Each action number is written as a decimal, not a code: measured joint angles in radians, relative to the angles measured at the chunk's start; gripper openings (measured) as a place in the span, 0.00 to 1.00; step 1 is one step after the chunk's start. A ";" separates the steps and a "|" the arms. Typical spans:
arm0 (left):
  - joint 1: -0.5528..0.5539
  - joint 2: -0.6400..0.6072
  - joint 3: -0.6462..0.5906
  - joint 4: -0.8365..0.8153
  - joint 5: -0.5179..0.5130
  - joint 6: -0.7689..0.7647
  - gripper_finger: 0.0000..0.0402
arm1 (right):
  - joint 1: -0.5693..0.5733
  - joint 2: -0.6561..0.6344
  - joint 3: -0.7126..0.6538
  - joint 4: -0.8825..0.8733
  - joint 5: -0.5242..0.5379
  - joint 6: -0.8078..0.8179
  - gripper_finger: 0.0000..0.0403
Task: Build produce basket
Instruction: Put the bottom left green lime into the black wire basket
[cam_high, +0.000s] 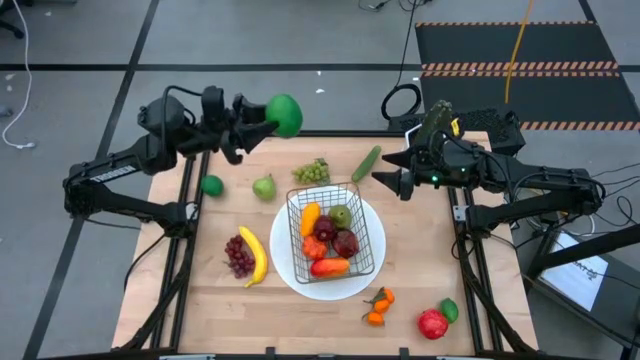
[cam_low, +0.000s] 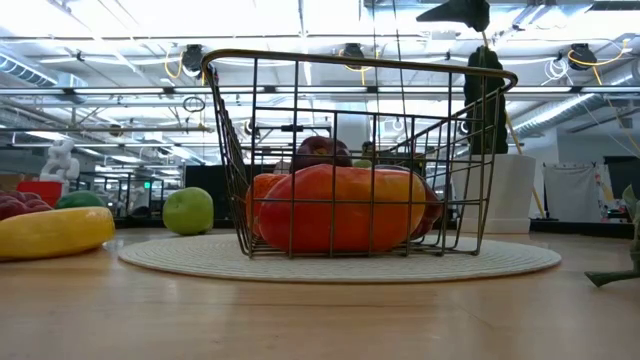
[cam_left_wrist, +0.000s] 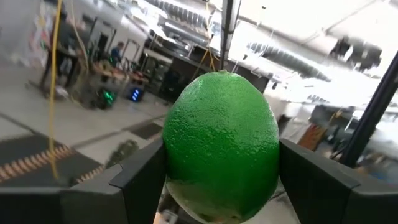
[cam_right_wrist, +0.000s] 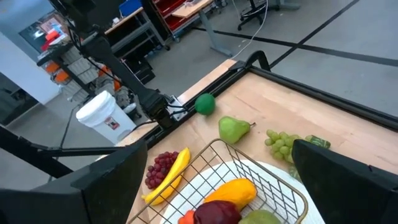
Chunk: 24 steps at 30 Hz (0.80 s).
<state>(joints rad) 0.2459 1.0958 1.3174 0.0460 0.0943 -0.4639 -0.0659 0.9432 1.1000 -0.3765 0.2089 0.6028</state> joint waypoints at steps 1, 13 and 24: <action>0.000 0.000 0.000 -0.004 0.000 -0.030 0.70 | 0.000 0.000 0.000 -0.001 0.000 -0.008 0.98; -0.024 0.013 0.000 -0.020 0.036 -0.193 0.70 | -0.027 0.000 0.000 -0.002 0.001 -0.152 0.98; -0.163 0.141 0.000 -0.160 0.036 -0.167 0.70 | -0.079 -0.013 0.000 -0.027 -0.003 -0.234 0.98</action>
<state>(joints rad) 0.0828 1.2367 1.3174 -0.1140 0.1303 -0.6307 -0.1448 0.9297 1.1000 -0.4037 0.2054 0.3691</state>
